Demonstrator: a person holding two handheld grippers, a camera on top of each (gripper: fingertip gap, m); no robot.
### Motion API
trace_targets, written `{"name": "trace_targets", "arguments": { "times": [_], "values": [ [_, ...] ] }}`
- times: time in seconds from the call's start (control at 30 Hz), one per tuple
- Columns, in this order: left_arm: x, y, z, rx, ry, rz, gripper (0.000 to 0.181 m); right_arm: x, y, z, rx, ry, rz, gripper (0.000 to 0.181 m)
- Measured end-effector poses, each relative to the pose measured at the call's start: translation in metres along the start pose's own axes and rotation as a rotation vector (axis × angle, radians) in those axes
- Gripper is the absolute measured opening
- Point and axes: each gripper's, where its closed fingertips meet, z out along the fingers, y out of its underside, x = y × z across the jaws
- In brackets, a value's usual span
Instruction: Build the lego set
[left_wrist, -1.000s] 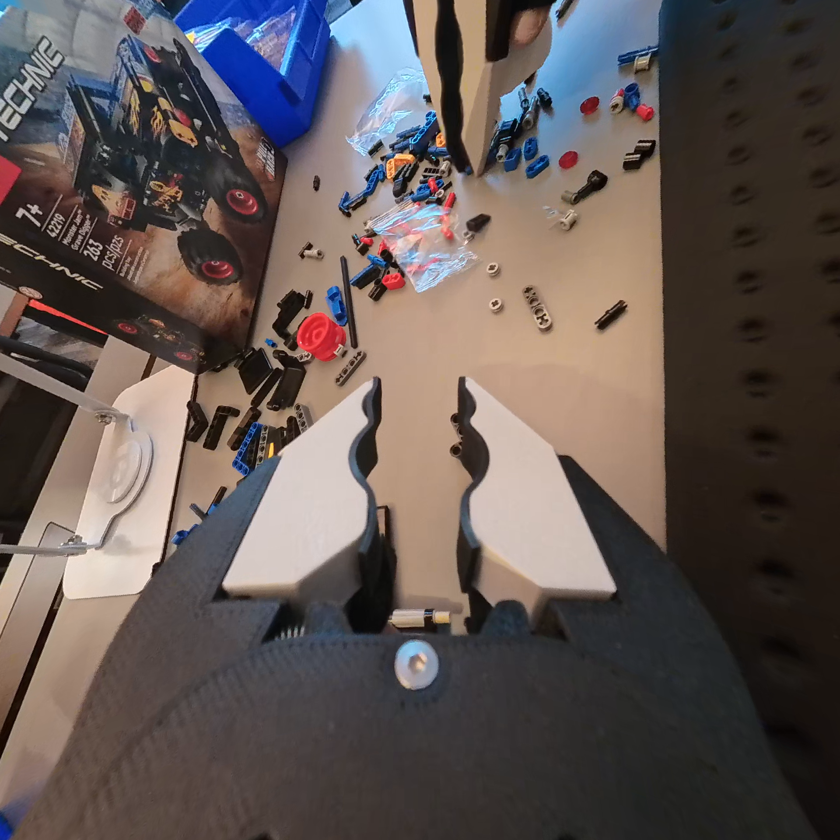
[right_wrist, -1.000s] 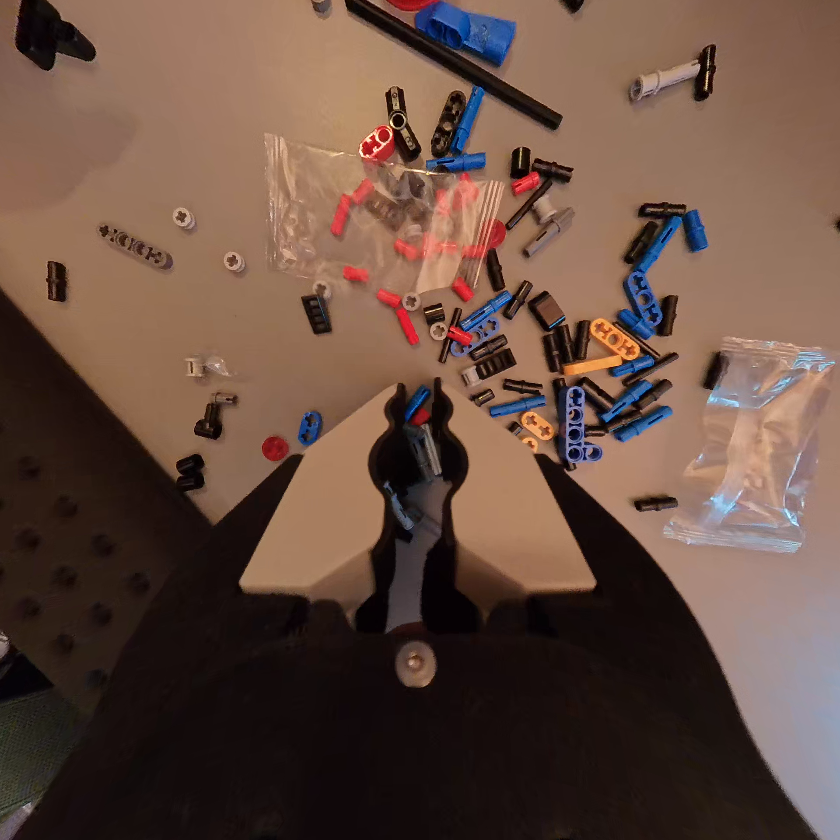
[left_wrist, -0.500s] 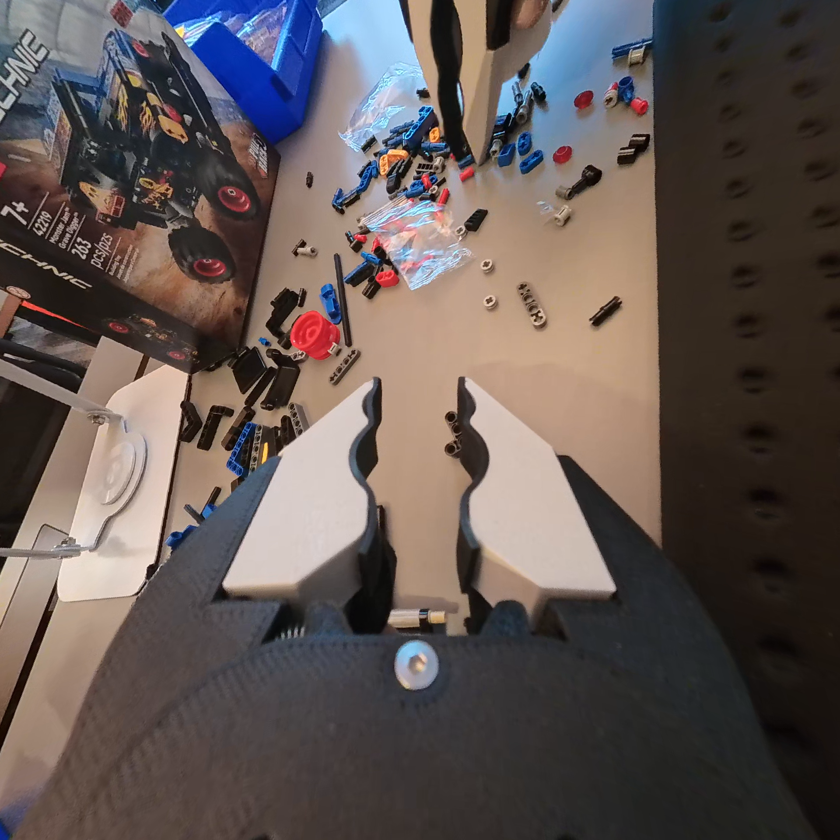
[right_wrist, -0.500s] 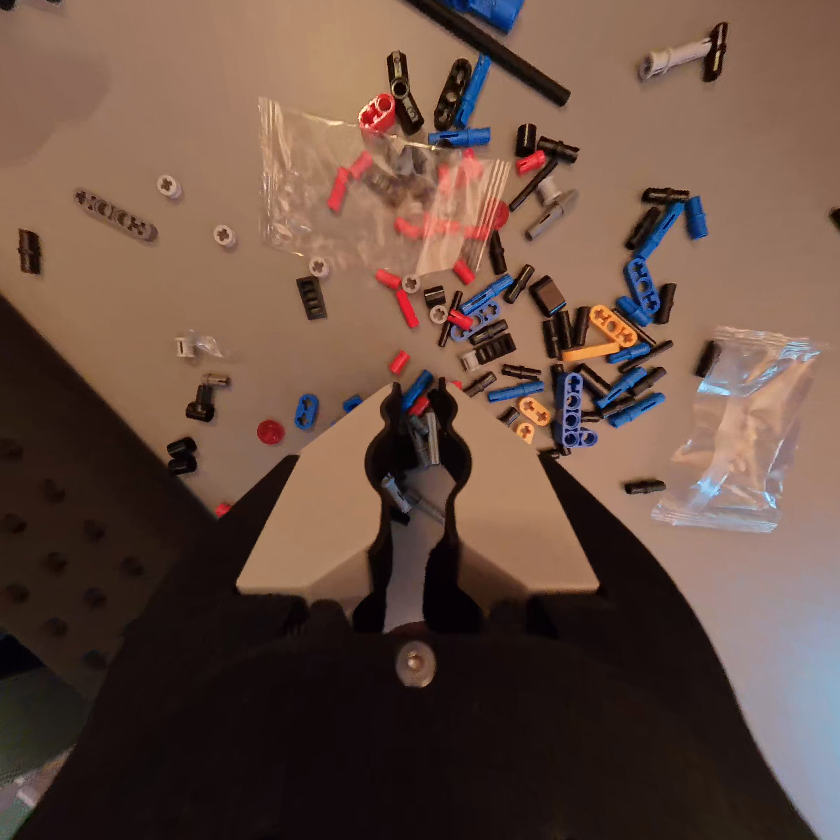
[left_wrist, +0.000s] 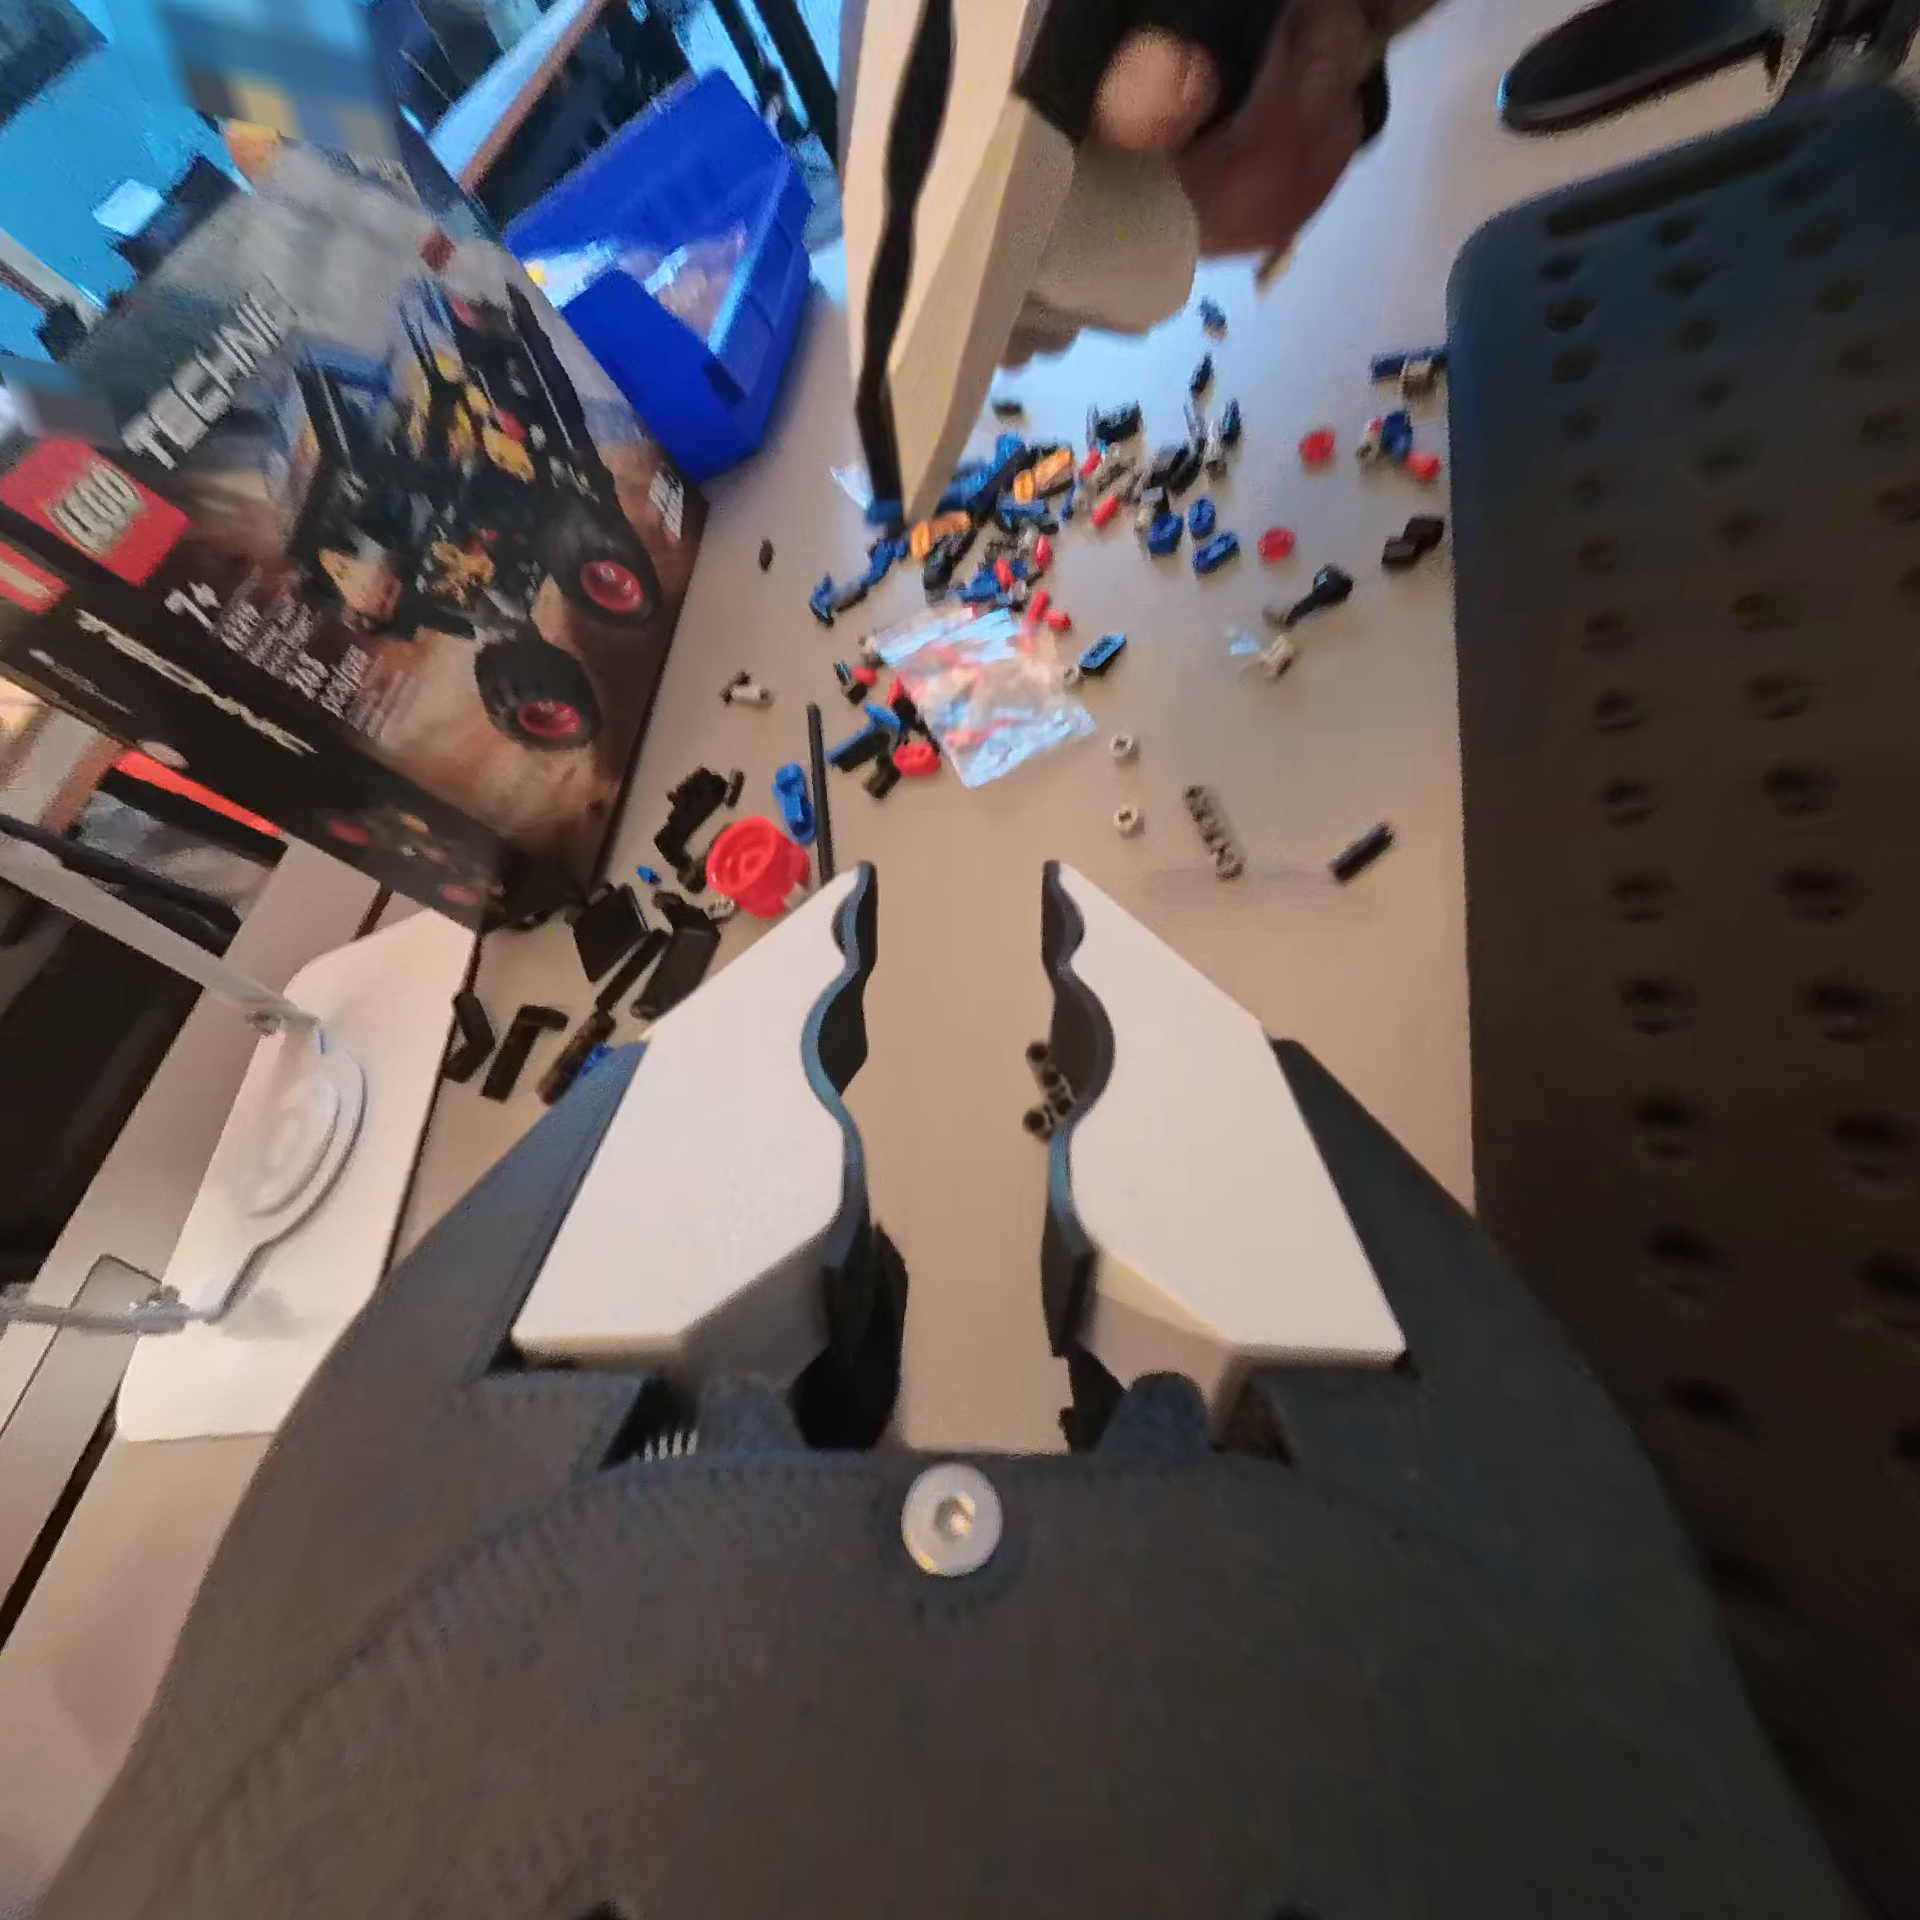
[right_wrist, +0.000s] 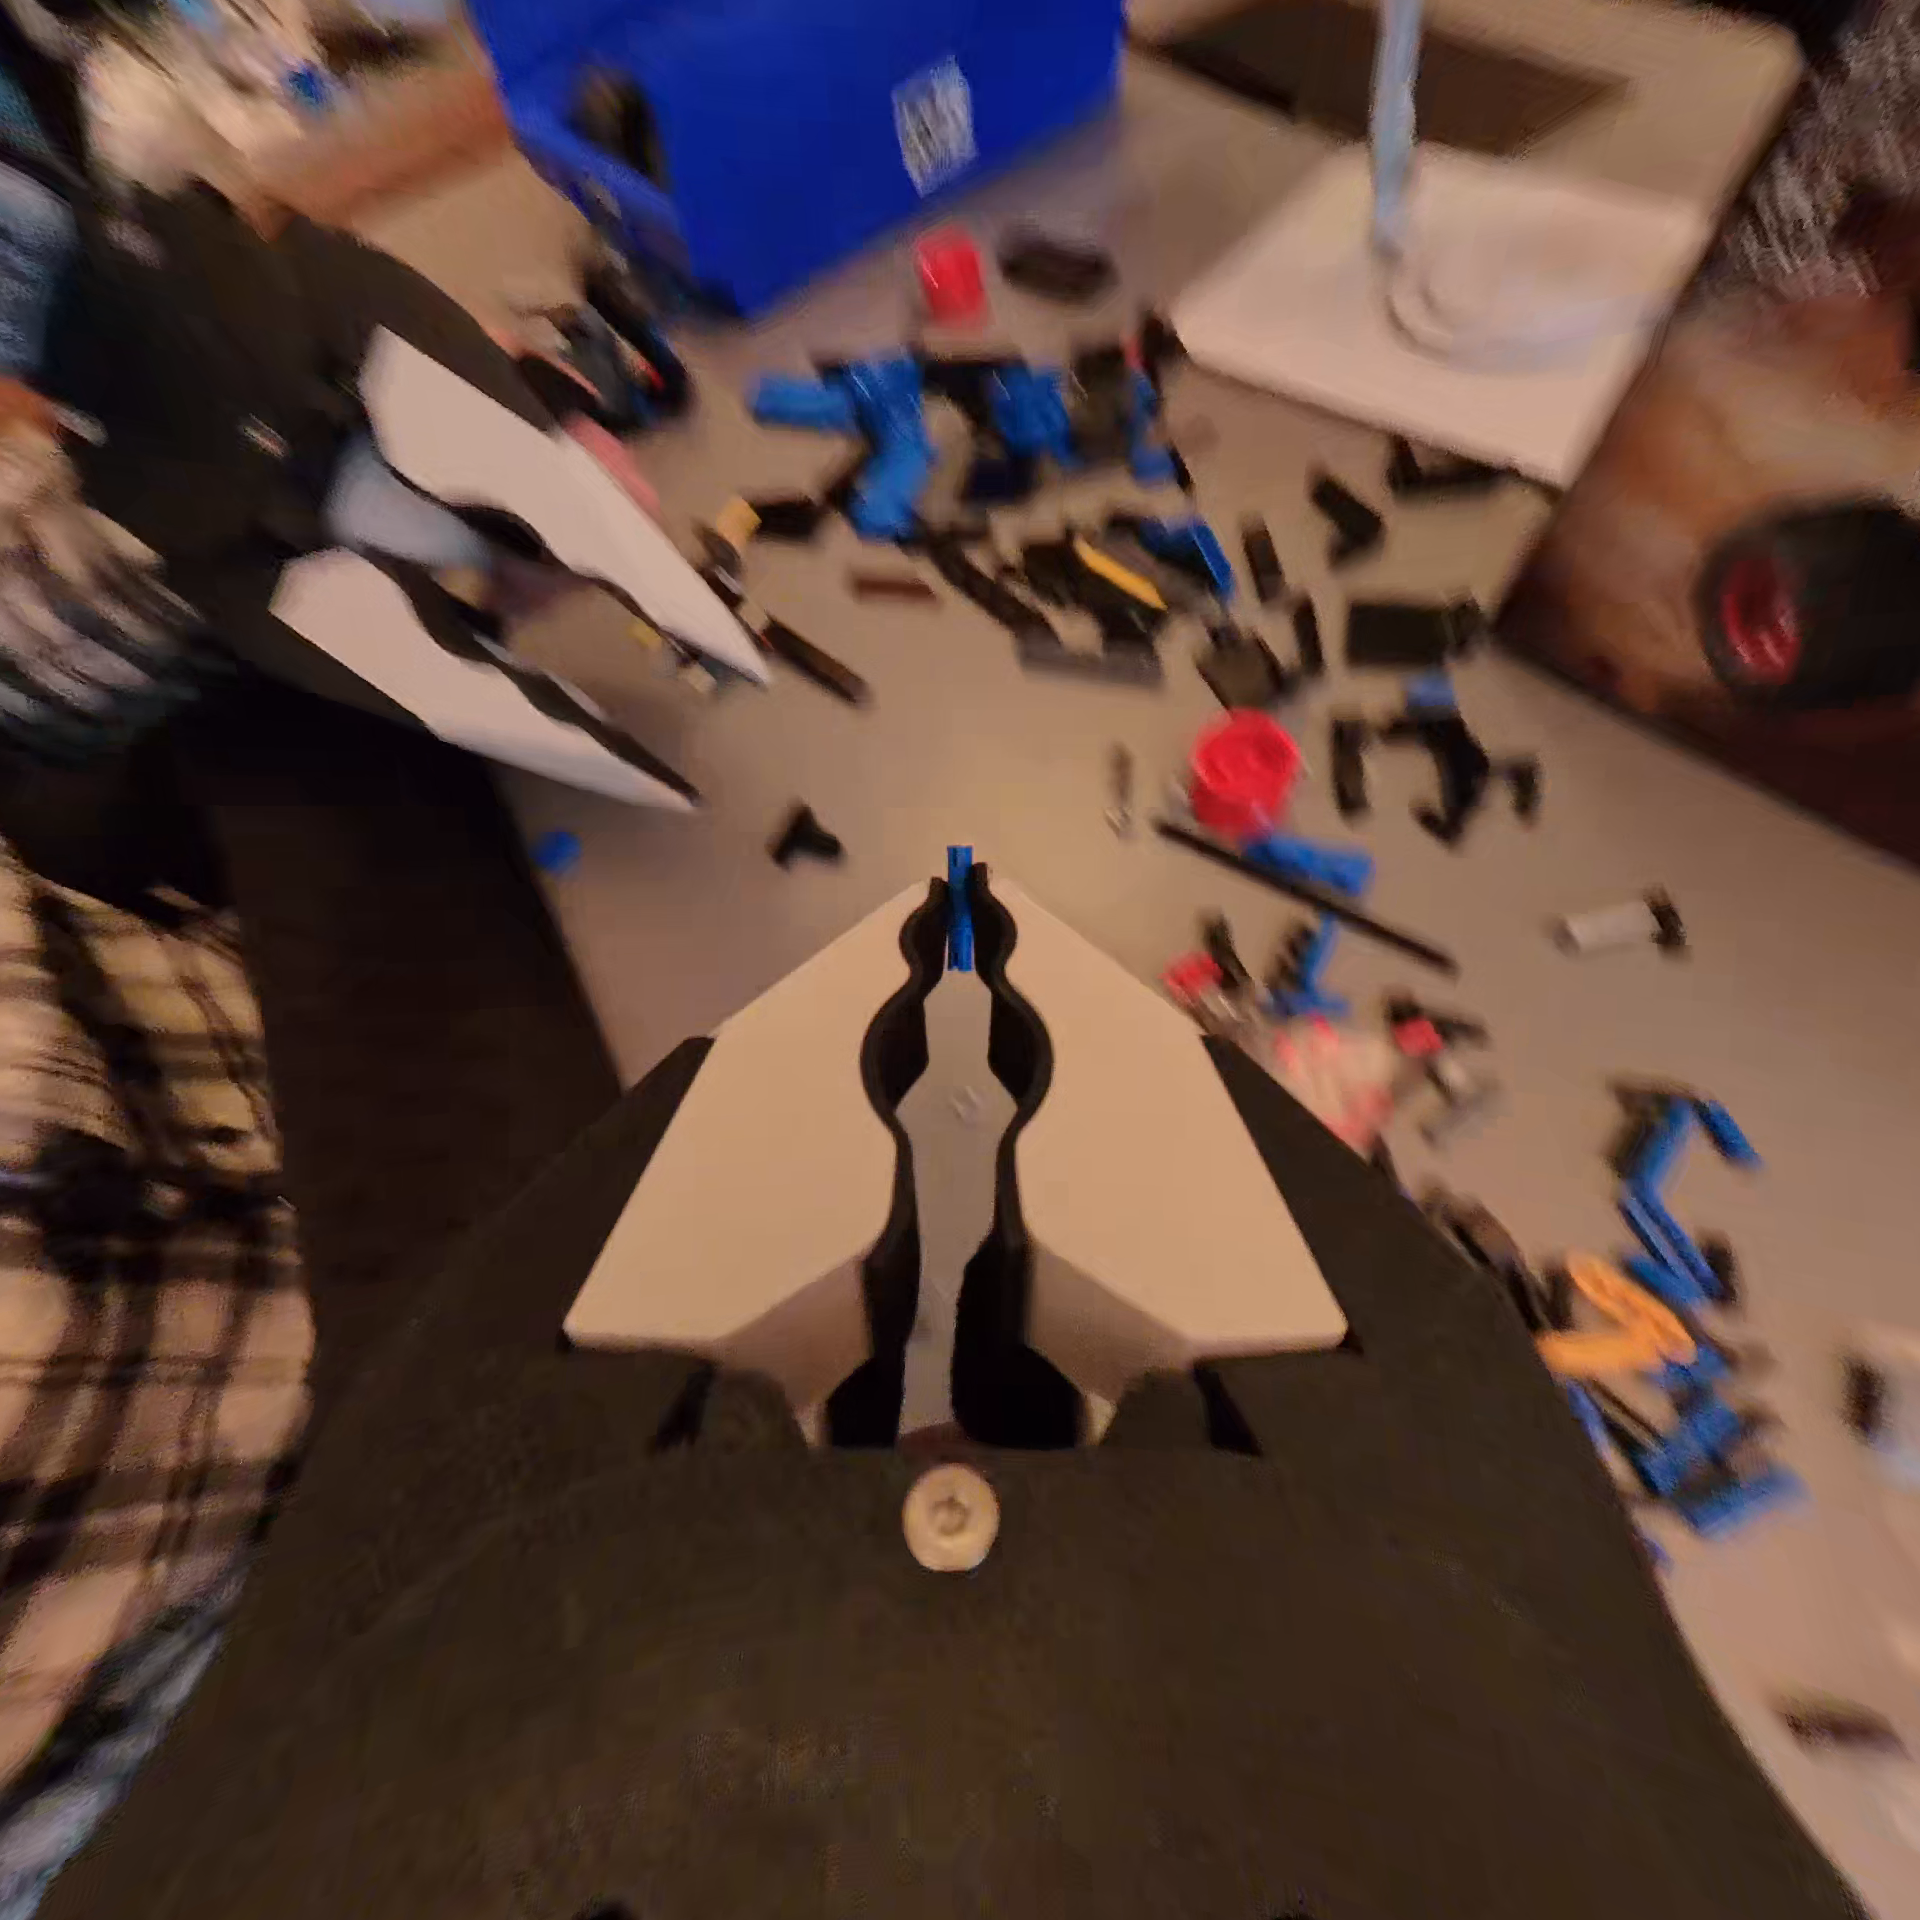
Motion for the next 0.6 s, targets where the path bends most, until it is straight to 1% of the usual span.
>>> {"name": "trace_targets", "arguments": {
  "times": [0.13, 0.23, 0.33, 0.43, 0.6],
  "values": [
    [-0.013, -0.018, -0.004, 0.075, -0.093, -0.007, 0.034, -0.045, -0.046, 0.023, 0.182, -0.088, -0.017, 0.003],
    [-0.024, -0.023, -0.009, 0.103, -0.161, -0.029, 0.034, -0.063, -0.068, 0.038, 0.297, -0.129, 0.021, 0.003],
    [-0.036, -0.022, -0.015, 0.112, -0.223, -0.044, 0.031, -0.068, -0.079, 0.045, 0.371, -0.144, 0.057, 0.002],
    [-0.040, -0.021, -0.016, 0.112, -0.239, -0.051, 0.025, -0.074, -0.086, 0.047, 0.428, -0.173, 0.093, 0.003],
    [-0.047, -0.024, -0.024, 0.142, -0.282, -0.064, 0.006, -0.080, -0.090, 0.052, 0.480, -0.159, 0.091, 0.003]
  ]
}}
